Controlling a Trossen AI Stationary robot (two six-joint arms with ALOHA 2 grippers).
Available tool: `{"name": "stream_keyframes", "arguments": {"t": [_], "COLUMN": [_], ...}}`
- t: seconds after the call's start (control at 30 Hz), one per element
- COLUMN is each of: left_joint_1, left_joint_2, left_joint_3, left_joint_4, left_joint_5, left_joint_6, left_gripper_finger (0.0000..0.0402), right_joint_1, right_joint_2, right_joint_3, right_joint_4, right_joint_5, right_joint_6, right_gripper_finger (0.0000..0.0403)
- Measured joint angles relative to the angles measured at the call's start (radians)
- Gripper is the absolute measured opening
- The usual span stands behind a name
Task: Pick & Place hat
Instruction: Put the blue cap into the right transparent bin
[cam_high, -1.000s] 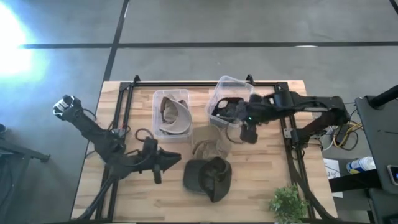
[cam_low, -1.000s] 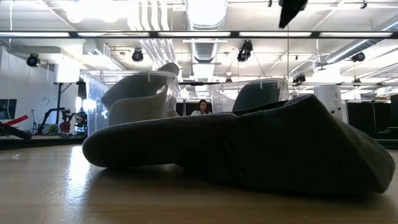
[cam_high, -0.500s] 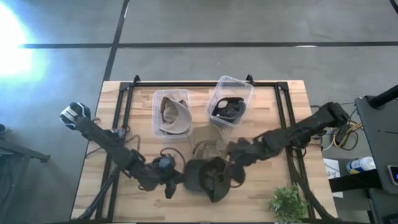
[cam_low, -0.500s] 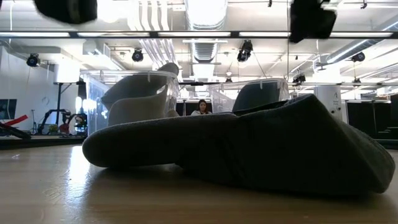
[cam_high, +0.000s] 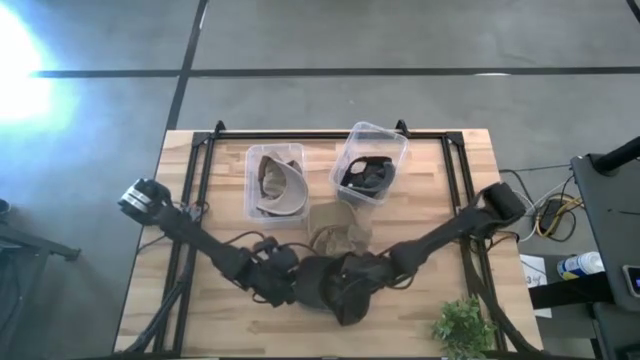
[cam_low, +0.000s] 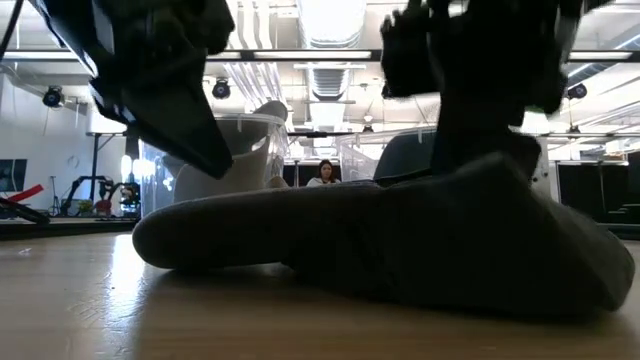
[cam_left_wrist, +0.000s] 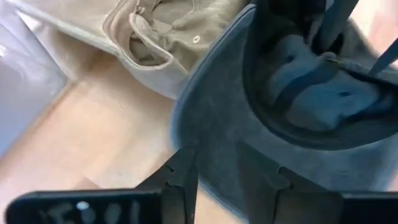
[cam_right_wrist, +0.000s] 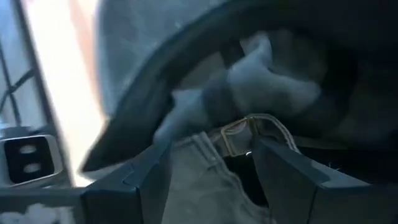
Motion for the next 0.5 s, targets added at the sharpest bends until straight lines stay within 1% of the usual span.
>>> {"name": "stream_keyframes", "arguments": {"t": [0.13, 0.2, 0.3, 0.37, 0.43, 0.5], "left_joint_1": [0.016, 0.018, 0.022, 0.028, 0.033, 0.041], "left_joint_2": [0.022, 0.029, 0.038, 0.041, 0.041, 0.041], "left_joint_3": [0.000, 0.000, 0.000, 0.000, 0.000, 0.000], "left_joint_4": [-0.007, -0.006, -0.007, -0.002, 0.011, 0.033], "left_joint_5": [-0.009, -0.032, -0.050, -0.046, -0.021, 0.069], "left_joint_6": [0.109, 0.185, 0.299, 0.332, 0.335, 0.341], "left_gripper_finger": [0.0122, 0.0130, 0.0138, 0.0140, 0.0140, 0.0140], "right_joint_1": [0.016, 0.028, 0.050, 0.061, 0.064, 0.064], "right_joint_2": [0.063, 0.081, 0.100, 0.110, 0.117, 0.119], "right_joint_3": [0.013, 0.026, 0.042, 0.047, 0.048, 0.047], "right_joint_4": [0.015, 0.021, 0.024, 0.025, 0.028, 0.027], "right_joint_5": [0.001, 0.001, 0.001, 0.003, 0.011, 0.028], "right_joint_6": [0.002, -0.006, -0.025, -0.022, -0.011, 0.004], "right_gripper_finger": [0.0215, 0.0215, 0.0215, 0.0215, 0.0215, 0.0215]}}
